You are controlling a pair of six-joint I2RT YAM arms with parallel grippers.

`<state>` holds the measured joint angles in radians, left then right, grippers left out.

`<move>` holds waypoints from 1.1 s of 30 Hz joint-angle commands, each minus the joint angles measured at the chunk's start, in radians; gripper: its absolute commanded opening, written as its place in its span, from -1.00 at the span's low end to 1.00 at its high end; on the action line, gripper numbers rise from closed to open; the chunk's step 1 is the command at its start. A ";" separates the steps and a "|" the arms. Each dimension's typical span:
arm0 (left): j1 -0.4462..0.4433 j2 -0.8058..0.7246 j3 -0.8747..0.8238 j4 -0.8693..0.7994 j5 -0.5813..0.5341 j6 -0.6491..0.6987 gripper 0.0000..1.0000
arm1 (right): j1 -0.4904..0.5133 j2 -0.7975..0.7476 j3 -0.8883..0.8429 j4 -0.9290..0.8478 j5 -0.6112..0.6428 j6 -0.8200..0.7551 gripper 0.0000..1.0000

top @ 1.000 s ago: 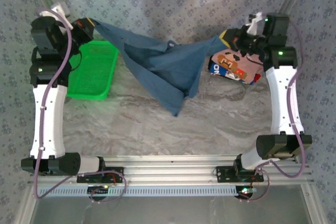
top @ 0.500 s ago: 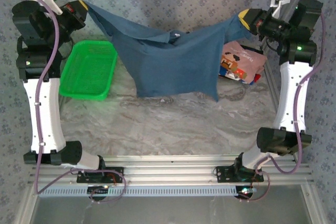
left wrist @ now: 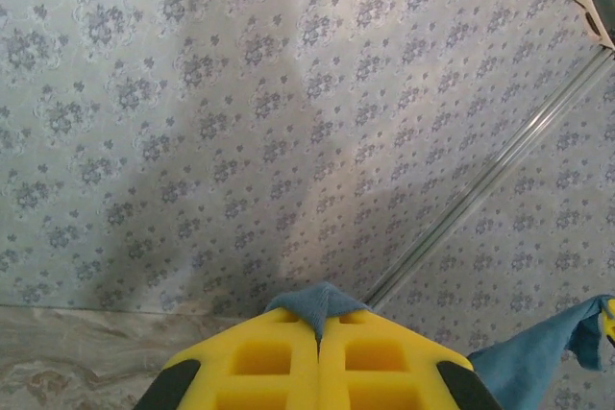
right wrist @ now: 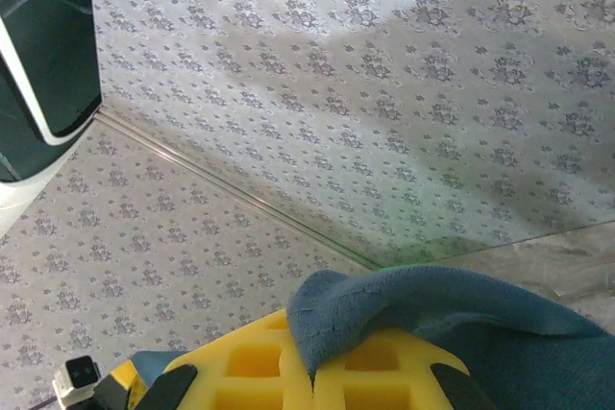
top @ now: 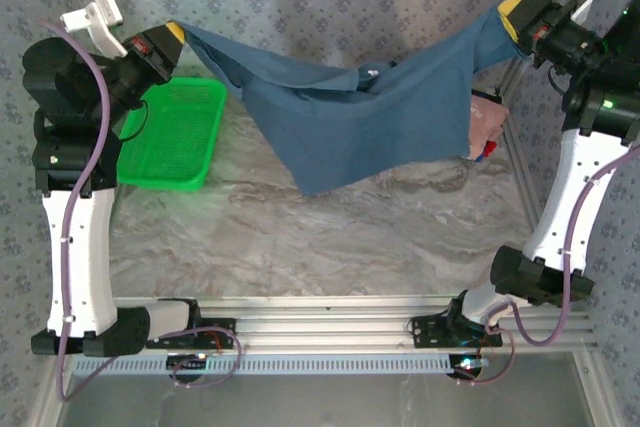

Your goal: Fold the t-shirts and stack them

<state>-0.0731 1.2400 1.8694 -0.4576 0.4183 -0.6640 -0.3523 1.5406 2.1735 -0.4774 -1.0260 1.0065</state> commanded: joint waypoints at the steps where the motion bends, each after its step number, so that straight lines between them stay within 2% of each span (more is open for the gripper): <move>1: -0.011 -0.005 -0.099 0.054 -0.031 -0.052 -1.00 | 0.023 0.051 0.032 -0.020 -0.007 0.003 -1.00; 4: -0.039 -0.048 -0.223 0.086 -0.071 -0.074 -1.00 | 0.091 0.105 0.093 -0.207 -0.002 -0.108 -1.00; 9: -0.057 -0.135 -0.435 0.073 -0.196 -0.055 -1.00 | 0.276 0.240 0.137 -0.502 0.168 -0.359 -1.00; 12: -0.046 -0.153 -0.512 0.050 -0.263 -0.017 -1.00 | 0.379 0.409 0.279 -0.643 0.325 -0.481 -1.00; 15: -0.028 -0.148 -0.553 0.024 -0.312 0.034 -1.00 | 0.461 0.594 0.473 -0.651 0.391 -0.512 -1.00; 17: -0.010 -0.154 -0.547 0.018 -0.273 0.031 -1.00 | 0.496 0.672 0.585 -0.619 0.399 -0.476 -1.00; 19: -0.019 -0.178 -0.531 0.039 -0.229 0.031 -1.00 | 0.508 0.670 0.591 -0.571 0.434 -0.445 -1.00; 22: -0.054 -0.195 -0.475 0.061 -0.172 0.008 -1.00 | 0.495 0.565 0.491 -0.479 0.440 -0.433 -1.00; 25: -0.171 -0.191 -0.383 0.071 -0.182 0.034 -1.00 | 0.438 0.421 0.391 -0.417 0.411 -0.427 -1.00; 31: -0.482 -0.123 -0.275 0.183 -0.217 0.072 -1.00 | 0.194 0.167 0.194 -0.314 0.344 -0.312 -1.00; 33: -0.615 -0.064 -0.204 0.190 -0.252 0.129 -1.00 | 0.097 0.109 0.144 -0.280 0.326 -0.276 -1.00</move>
<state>-0.5812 1.1160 1.5894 -0.3450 0.1932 -0.6094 -0.1722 1.7222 2.3703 -0.8501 -0.6521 0.6575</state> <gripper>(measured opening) 0.041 0.063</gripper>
